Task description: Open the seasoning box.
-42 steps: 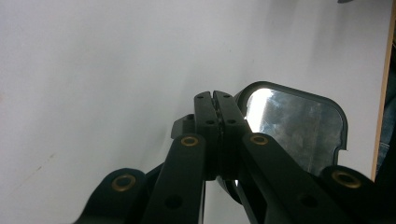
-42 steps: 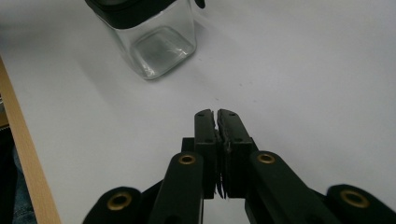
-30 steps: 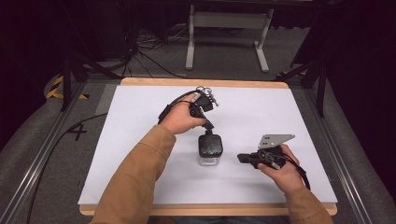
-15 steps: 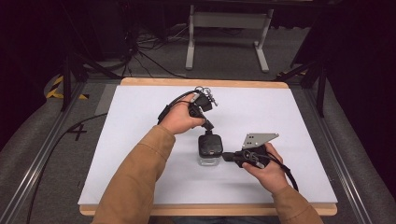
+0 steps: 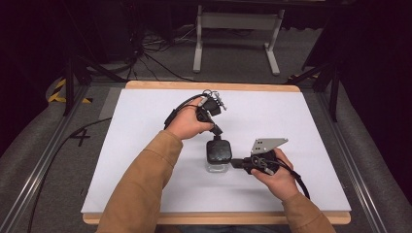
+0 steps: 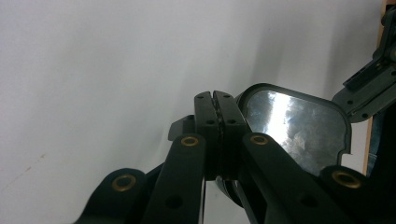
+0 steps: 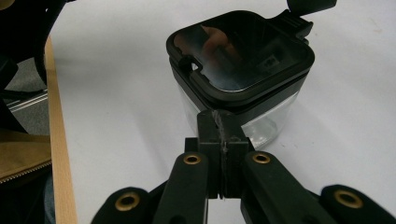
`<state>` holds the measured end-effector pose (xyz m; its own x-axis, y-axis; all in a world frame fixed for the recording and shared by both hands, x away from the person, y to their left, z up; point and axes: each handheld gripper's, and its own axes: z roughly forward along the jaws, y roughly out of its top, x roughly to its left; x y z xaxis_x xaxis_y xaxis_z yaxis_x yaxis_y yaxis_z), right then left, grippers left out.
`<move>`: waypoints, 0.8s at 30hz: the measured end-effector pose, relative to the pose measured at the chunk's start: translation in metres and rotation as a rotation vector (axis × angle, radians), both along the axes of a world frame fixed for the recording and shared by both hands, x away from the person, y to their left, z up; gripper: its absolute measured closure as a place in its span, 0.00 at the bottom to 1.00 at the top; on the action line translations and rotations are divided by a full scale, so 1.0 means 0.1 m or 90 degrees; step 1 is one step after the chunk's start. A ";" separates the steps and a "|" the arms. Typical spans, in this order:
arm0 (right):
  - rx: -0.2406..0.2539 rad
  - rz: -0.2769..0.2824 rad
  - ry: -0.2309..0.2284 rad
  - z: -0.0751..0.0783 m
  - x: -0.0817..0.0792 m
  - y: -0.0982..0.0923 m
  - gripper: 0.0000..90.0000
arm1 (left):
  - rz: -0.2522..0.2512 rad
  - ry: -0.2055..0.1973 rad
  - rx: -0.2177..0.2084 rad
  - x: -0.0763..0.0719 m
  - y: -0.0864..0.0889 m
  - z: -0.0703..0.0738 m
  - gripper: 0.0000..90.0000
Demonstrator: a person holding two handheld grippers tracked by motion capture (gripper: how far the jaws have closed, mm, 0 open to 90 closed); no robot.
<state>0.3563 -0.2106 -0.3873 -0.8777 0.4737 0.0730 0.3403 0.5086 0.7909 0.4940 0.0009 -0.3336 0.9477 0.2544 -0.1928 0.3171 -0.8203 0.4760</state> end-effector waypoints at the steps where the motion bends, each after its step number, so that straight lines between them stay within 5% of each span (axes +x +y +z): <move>1: 0.001 -0.001 0.001 0.00 0.00 0.00 1.00 | 0.001 0.000 -0.001 0.00 0.00 0.00 1.00; 9: 0.017 -0.010 -0.014 0.03 0.00 0.00 1.00 | 0.011 -0.021 0.009 -0.04 0.02 0.02 0.97; 16: 0.033 -0.016 -0.030 0.07 0.00 -0.01 1.00 | 0.056 -0.064 -0.061 -0.13 0.29 0.20 0.97; 20: 0.054 -0.022 -0.046 0.13 0.02 0.00 1.00 | 0.091 -0.074 -0.117 -0.34 0.63 0.30 0.97; 24: 0.062 -0.029 -0.054 0.17 0.04 0.02 1.00 | 0.103 -0.089 -0.122 -0.50 0.79 0.32 0.97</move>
<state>0.3600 -0.2088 -0.3706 -0.8605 0.5074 0.0465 0.2907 0.4139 0.8627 0.4444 0.0804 -0.3020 0.9186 0.3759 -0.1223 0.3569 -0.6557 0.6653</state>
